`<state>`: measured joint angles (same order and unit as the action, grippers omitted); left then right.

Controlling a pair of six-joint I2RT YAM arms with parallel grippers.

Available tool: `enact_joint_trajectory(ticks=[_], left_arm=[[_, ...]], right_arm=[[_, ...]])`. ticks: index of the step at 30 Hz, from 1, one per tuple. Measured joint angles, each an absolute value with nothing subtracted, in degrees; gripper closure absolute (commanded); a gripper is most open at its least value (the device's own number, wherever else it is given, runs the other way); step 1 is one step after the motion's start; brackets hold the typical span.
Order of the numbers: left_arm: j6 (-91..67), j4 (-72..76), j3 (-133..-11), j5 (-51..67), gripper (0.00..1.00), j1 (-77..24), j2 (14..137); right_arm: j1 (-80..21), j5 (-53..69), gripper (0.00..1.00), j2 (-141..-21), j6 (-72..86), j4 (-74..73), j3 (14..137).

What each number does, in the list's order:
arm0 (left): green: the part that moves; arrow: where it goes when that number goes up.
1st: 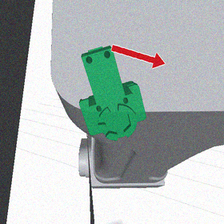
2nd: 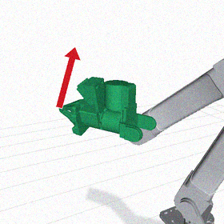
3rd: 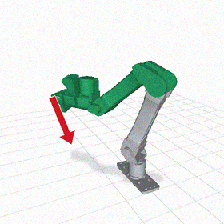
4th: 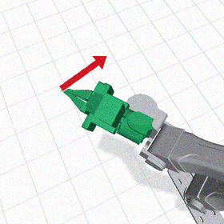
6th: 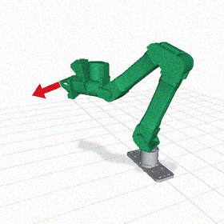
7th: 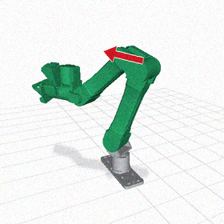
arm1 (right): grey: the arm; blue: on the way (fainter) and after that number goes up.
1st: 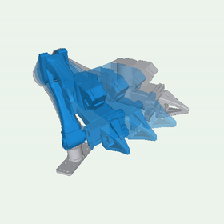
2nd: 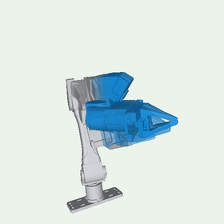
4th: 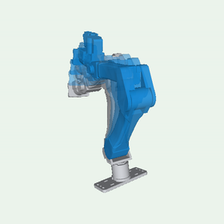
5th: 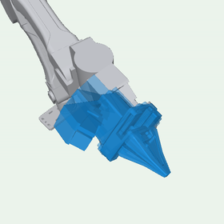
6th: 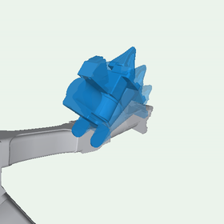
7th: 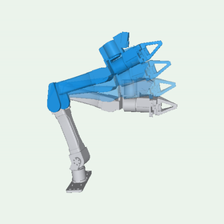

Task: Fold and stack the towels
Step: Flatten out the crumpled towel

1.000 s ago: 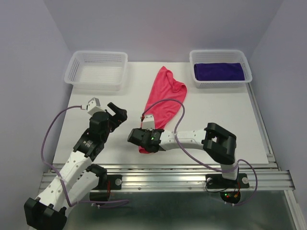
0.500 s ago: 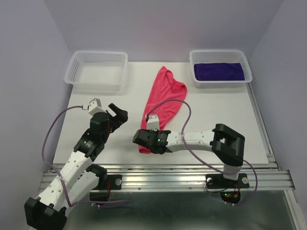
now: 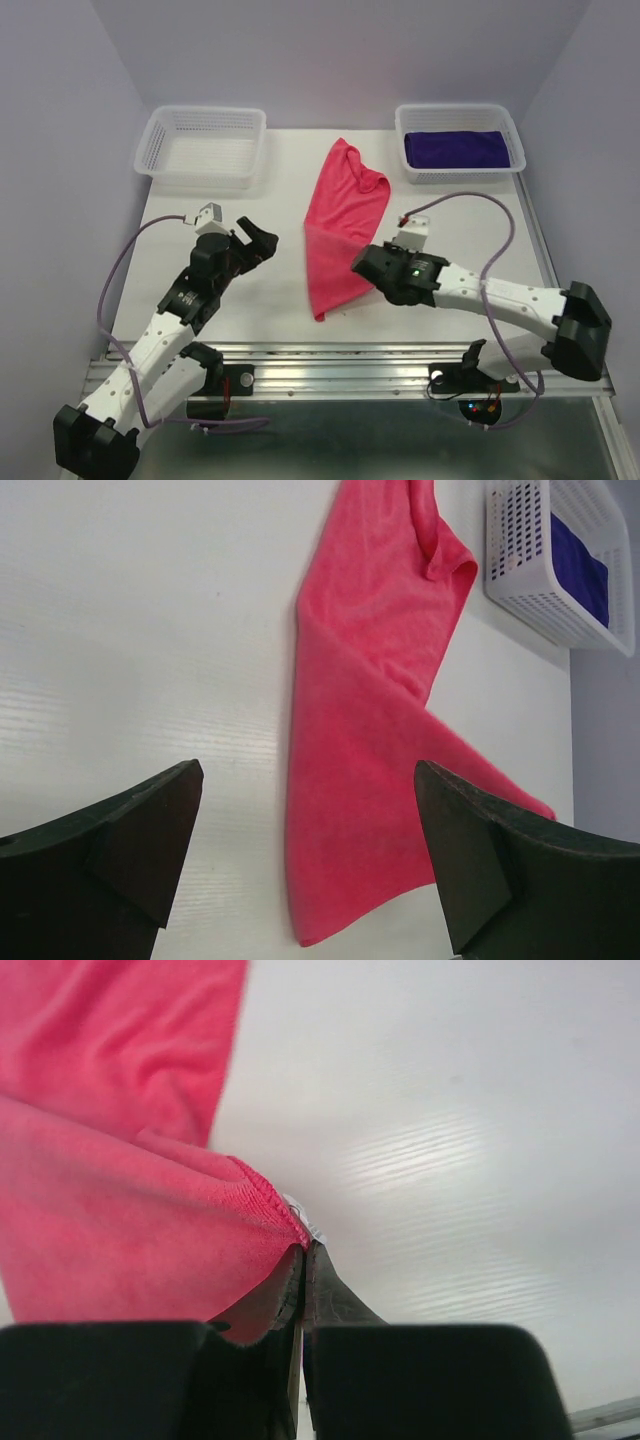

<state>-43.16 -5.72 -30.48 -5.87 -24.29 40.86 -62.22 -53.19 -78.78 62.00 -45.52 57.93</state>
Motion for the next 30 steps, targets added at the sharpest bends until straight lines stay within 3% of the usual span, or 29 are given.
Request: enact_joint_trajectory(ticks=[5, 9, 20, 25, 30], left_arm=[[-42.63, -4.73, -30.35, -2.74, 0.01, -24.69, 43.68], [-42.41, -3.86, -30.15, -0.95, 0.01, -25.93, 45.25], [-44.07, 1.04, -23.99, 4.89, 0.01, -41.15, 48.80], [-45.84, 2.76, -26.13, 1.89, 0.01, -53.58, 58.41], [-46.22, 3.09, -36.23, -1.15, 0.04, -61.17, 73.78]], right_arm=[[-52.77, -53.08, 0.99, -61.06, 60.10, -45.34, 47.07], [-49.25, -52.36, 0.99, -54.76, 58.00, -44.21, 43.27], [-40.49, -46.92, 0.99, -65.91, 51.07, -34.50, 40.40], [-35.57, -43.09, 0.99, -66.26, 47.66, -29.08, 37.71], [-34.02, -41.41, 0.99, -65.84, 46.13, -26.98, 36.93]])
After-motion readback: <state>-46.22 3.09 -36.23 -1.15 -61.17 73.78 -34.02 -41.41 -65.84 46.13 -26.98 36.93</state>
